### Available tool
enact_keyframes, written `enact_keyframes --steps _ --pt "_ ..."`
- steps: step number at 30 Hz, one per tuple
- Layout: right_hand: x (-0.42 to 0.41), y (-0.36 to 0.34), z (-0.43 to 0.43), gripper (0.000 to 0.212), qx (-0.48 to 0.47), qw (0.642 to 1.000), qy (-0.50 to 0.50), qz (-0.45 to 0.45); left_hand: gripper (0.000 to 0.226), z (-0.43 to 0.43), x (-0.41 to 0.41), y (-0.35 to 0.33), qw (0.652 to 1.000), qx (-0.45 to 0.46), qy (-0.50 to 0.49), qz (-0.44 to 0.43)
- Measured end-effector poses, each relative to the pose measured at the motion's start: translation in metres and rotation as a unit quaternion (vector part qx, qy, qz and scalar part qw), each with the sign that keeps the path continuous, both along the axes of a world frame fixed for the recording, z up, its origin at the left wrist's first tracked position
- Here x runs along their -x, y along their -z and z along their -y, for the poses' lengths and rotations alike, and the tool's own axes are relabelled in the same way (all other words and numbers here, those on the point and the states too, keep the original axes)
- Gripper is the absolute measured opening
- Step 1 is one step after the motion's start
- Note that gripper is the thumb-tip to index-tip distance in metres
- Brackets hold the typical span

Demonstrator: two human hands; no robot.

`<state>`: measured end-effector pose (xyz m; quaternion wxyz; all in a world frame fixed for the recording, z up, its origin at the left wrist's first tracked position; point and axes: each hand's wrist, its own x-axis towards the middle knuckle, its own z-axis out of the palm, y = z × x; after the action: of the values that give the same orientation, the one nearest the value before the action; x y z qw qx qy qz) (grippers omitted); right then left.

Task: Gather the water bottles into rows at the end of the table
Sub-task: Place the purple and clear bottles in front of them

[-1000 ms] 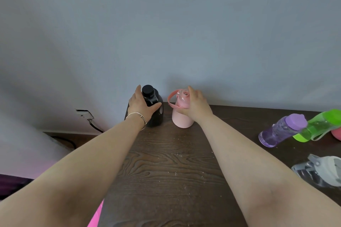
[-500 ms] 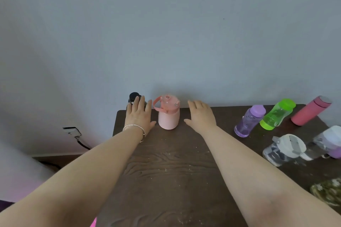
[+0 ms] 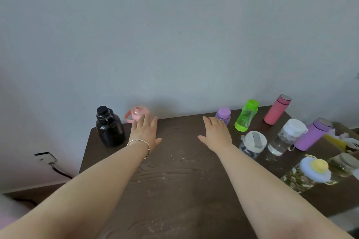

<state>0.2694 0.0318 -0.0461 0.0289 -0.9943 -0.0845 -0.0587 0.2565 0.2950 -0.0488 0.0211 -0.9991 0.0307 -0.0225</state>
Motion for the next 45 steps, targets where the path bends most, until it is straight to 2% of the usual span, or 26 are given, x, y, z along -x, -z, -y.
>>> enact_keyframes --steps 9,13,20,27,31,37,45 --pt "0.026 0.007 0.145 0.079 -0.043 0.999 0.024 -0.017 0.089 0.152 0.016 0.005 1.0 0.011 -0.009 -0.022" --pt "0.03 0.01 0.19 0.083 -0.056 0.997 0.044 -0.034 0.088 0.193 0.023 0.008 0.998 0.035 -0.028 -0.039" --pt "0.024 0.018 0.216 0.079 -0.11 0.99 0.071 -0.048 0.09 0.219 0.003 0.006 0.996 0.065 -0.04 -0.039" --pt "0.004 0.04 0.221 0.08 -0.145 0.976 0.11 -0.118 0.094 0.238 -0.041 0.021 0.989 0.134 -0.028 -0.062" --pt "-0.007 0.05 0.215 0.077 -0.149 0.973 0.118 -0.13 0.099 0.247 -0.071 0.035 0.973 0.207 -0.036 -0.092" --pt "-0.018 0.059 0.218 0.076 -0.166 0.968 0.139 -0.123 0.101 0.263 -0.115 0.047 0.932 0.337 -0.053 -0.123" --pt "-0.017 0.066 0.22 0.076 -0.171 0.969 0.136 -0.111 0.079 0.276 -0.139 0.066 0.881 0.452 -0.073 -0.118"
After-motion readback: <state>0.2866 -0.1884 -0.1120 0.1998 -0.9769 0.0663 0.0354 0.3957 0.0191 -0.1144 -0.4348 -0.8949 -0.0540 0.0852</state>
